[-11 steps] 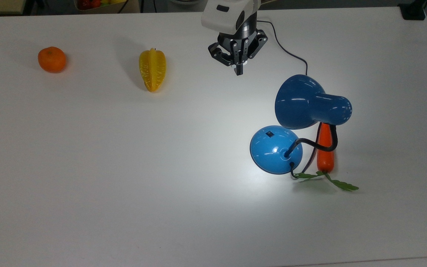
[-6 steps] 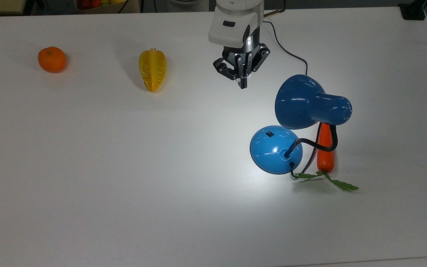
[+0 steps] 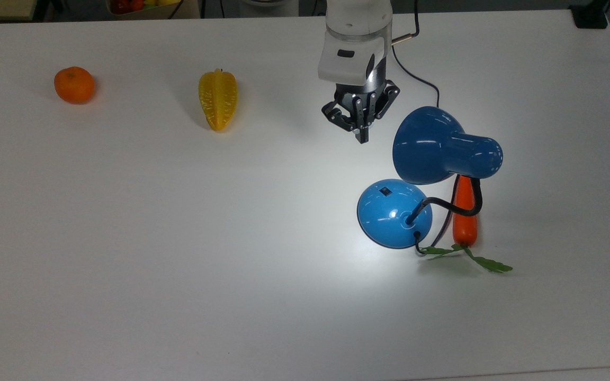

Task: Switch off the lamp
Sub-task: 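Move the gripper toward the blue lamp's round base, then lower the gripper onto the switch on the lamp base and press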

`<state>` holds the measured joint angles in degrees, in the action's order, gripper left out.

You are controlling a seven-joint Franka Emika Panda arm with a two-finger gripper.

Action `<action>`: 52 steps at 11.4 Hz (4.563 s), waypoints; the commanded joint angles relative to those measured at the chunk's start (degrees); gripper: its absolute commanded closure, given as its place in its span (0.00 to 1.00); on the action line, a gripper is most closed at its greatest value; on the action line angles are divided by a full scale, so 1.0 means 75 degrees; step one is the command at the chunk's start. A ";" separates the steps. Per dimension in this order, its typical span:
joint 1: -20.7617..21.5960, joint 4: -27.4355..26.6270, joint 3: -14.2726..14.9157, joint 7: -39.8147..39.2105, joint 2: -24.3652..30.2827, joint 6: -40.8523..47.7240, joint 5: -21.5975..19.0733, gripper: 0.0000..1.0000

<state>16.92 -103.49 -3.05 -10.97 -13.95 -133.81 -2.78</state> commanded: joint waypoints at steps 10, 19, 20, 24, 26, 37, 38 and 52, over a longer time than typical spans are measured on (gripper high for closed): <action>0.0321 -0.0088 -0.0050 0.0010 -0.0928 -0.1600 -0.0015 1.00; 0.0357 -0.0042 -0.0050 0.0010 -0.1351 -0.2116 0.0090 1.00; 0.0357 -0.0030 -0.0050 0.0010 -0.1409 -0.2128 0.0113 1.00; 0.0357 -0.0030 -0.0050 -0.0002 -0.1573 -0.2479 0.0125 1.00; 0.0357 -0.0030 -0.0050 -0.0002 -0.1608 -0.2491 0.0125 1.00; 0.0451 -0.0041 -0.0050 -0.0014 -0.1738 -0.2866 0.0137 1.00; 0.0451 -0.0041 -0.0050 -0.0025 -0.1749 -0.2866 0.0148 1.00; 0.0380 -0.0240 -0.0050 -0.0049 -0.1878 -0.2784 0.0242 1.00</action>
<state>20.13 -103.80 -3.38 -10.97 -27.10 -153.85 -1.71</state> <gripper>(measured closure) 0.991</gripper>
